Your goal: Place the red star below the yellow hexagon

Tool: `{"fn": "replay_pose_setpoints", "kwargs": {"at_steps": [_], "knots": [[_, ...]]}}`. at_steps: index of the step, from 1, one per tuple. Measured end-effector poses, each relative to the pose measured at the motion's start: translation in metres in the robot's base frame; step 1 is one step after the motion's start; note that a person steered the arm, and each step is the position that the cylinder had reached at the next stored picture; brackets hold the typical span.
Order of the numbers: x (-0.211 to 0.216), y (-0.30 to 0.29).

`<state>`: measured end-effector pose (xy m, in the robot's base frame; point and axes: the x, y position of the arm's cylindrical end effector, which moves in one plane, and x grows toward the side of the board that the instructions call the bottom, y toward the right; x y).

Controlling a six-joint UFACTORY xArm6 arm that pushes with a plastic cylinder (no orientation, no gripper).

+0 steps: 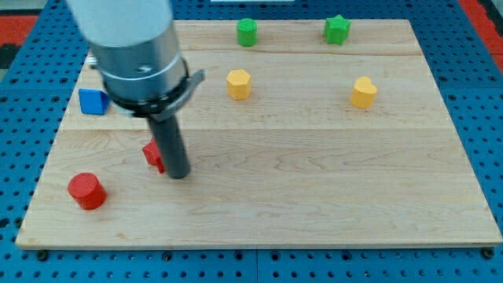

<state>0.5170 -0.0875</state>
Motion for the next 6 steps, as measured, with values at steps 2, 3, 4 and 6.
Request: {"fn": "replay_pose_setpoints", "kwargs": {"at_steps": [2, 3, 4, 6], "knots": [[0.014, -0.047], [-0.015, -0.078], [-0.039, -0.036], [-0.040, 0.020]]}}
